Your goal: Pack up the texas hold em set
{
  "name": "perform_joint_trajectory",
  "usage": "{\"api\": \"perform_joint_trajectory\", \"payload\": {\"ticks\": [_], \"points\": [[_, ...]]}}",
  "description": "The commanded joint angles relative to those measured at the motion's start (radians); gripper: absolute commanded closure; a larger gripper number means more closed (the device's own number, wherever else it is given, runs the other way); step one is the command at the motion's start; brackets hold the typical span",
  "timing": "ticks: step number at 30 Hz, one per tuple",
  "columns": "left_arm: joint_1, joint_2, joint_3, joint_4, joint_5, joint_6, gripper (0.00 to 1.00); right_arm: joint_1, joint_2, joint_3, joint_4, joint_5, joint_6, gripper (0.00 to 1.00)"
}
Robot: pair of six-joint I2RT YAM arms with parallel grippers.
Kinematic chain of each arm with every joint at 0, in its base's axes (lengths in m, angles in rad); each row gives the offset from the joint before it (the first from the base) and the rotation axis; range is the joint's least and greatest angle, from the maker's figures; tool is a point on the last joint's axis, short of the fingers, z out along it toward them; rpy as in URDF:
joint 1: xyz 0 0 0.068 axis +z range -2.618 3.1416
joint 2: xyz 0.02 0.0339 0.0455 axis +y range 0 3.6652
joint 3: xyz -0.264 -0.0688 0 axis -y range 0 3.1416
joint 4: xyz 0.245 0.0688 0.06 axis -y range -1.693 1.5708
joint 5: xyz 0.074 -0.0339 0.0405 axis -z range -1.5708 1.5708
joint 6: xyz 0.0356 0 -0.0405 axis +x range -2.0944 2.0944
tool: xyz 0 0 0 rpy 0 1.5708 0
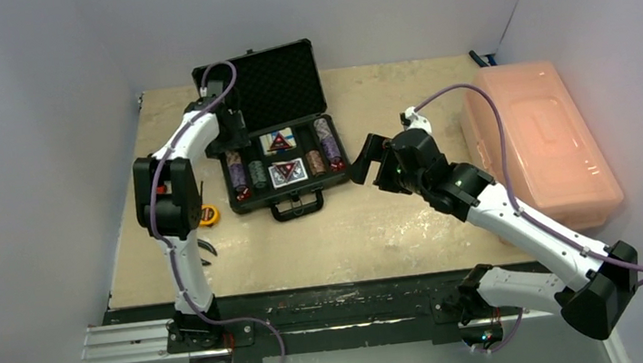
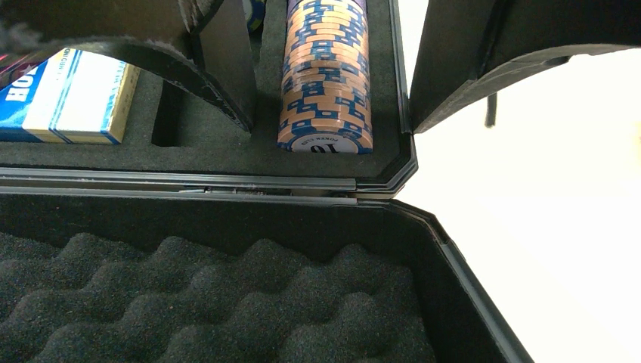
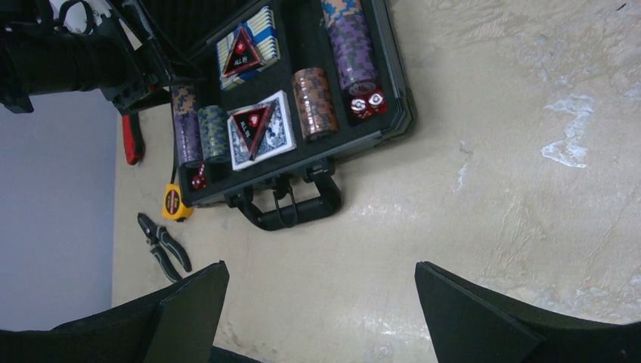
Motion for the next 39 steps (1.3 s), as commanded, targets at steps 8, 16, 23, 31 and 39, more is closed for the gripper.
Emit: {"api": "perform_joint_trajectory", "payload": {"ticks": [8, 16, 23, 31, 39], "points": [[-0.127, -0.194, -0.264, -0.048, 0.132, 0.019, 0.52, -0.004, -0.048, -0.007, -0.003, -0.005, 0.004, 0.01], [-0.190, -0.288, -0.398, -0.037, 0.136, -0.051, 0.52, -0.004, -0.064, -0.007, -0.016, -0.001, 0.008, 0.01], [-0.224, -0.357, -0.509, -0.033, 0.144, -0.175, 0.52, -0.004, -0.076, -0.001, -0.040, 0.005, 0.018, 0.01], [-0.232, -0.483, -0.626, 0.035, 0.187, -0.252, 0.38, -0.004, -0.094, -0.014, -0.046, 0.017, 0.030, 0.01], [-0.234, -0.603, -0.623, 0.048, 0.162, -0.217, 0.03, -0.004, -0.101, 0.000, -0.067, 0.033, 0.028, 0.01]]}}
